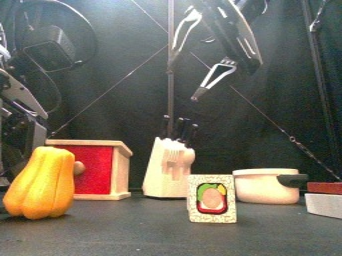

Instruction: Grab squash

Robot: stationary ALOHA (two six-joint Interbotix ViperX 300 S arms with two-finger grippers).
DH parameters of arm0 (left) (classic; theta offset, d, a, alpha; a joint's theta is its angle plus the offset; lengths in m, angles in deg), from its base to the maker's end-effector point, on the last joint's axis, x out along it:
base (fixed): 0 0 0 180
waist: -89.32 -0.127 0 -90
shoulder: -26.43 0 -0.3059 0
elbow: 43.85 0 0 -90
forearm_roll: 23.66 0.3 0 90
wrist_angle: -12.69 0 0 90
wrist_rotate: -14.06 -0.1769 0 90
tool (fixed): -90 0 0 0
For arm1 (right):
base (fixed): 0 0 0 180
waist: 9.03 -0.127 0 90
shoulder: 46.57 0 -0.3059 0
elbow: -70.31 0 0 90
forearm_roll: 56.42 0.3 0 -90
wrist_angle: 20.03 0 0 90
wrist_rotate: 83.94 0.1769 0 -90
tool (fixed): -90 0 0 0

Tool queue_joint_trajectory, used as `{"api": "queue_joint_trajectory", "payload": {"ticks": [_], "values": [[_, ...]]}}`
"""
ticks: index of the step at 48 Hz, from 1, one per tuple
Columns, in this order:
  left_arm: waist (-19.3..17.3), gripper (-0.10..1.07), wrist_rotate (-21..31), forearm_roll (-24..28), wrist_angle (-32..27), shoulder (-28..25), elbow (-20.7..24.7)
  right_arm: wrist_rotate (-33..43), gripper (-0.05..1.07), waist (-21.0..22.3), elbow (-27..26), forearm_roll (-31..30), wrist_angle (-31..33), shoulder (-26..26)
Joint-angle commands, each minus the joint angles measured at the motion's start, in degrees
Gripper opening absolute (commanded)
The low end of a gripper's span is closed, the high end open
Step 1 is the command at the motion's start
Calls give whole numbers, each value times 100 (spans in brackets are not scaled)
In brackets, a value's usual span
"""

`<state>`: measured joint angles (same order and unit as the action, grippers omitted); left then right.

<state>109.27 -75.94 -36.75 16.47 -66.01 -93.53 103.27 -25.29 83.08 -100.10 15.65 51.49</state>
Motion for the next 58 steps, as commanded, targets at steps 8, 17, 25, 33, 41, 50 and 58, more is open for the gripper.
{"api": "queue_joint_trajectory", "payload": {"ticks": [8, 17, 25, 33, 41, 50, 58], "values": [[-9, 98, -9, 9, 88, 53, 202, 0, 94, -26, -53, -9, -18, -176], [-44, 104, -18, 62, 229, -35, 299, 0, 94, -26, -26, -9, -18, -176], [-70, 104, -18, 123, 343, -237, 483, 0, 94, -26, -26, -18, -18, -176], [-70, 104, -18, 308, 360, -536, 791, 0, 94, -26, -9, -9, -26, -176], [-79, 104, -9, 563, 237, -782, 967, 0, 94, -26, 0, -9, -18, -176], [-79, 104, 0, 571, 26, -800, 993, 0, 94, -26, 0, -9, -18, -185], [-105, 103, 9, 571, 0, -844, 1011, 0, 94, -26, 9, -9, -18, -185]]}}
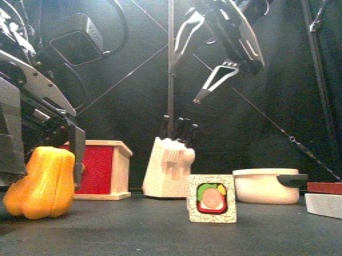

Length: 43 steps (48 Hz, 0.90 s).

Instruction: Grab squash

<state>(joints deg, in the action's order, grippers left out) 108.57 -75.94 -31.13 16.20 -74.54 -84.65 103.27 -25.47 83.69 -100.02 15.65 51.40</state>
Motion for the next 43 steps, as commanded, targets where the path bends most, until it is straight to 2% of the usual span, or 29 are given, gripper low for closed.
{"api": "queue_joint_trajectory", "payload": {"ticks": [1, 19, 34, 43], "values": [[-44, 103, 9, 9, 26, -9, 123, 0, 94, -9, -53, -18, -18, -176], [-141, 97, 0, 9, 0, -79, 158, 0, 94, -9, -44, -9, -18, -176], [-176, 85, 0, 18, -9, -53, 158, 0, 94, -9, -44, -9, 0, -176], [-202, 82, -9, 97, -167, 35, 167, -35, 94, -9, -44, -9, 26, -220]]}}
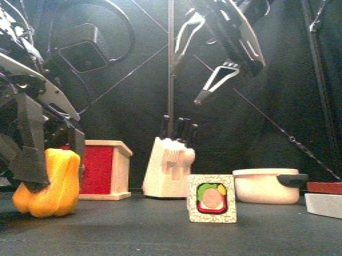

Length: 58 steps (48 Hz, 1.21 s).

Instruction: Grab squash

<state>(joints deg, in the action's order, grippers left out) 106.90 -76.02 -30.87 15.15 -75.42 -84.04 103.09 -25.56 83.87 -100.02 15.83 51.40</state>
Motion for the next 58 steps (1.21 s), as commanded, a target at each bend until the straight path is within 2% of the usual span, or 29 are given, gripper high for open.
{"api": "queue_joint_trajectory", "payload": {"ticks": [1, 24, 35, 50, 58], "values": [[-35, 82, 0, 88, -88, 141, 114, -18, 94, 0, -53, -9, 18, -237], [-53, 82, -9, 334, -141, 800, -26, -70, 94, 123, 369, -264, 149, -949], [-132, 82, -18, 554, 18, 1028, -53, 18, 94, 193, 905, -826, 123, -1591], [-229, 82, -18, 712, 237, 1063, 9, 18, 94, 343, 1354, -1380, 62, -2127], [-308, 82, 35, 747, 519, 1125, 79, 26, 94, 387, 1538, -2057, -26, -2382]]}}
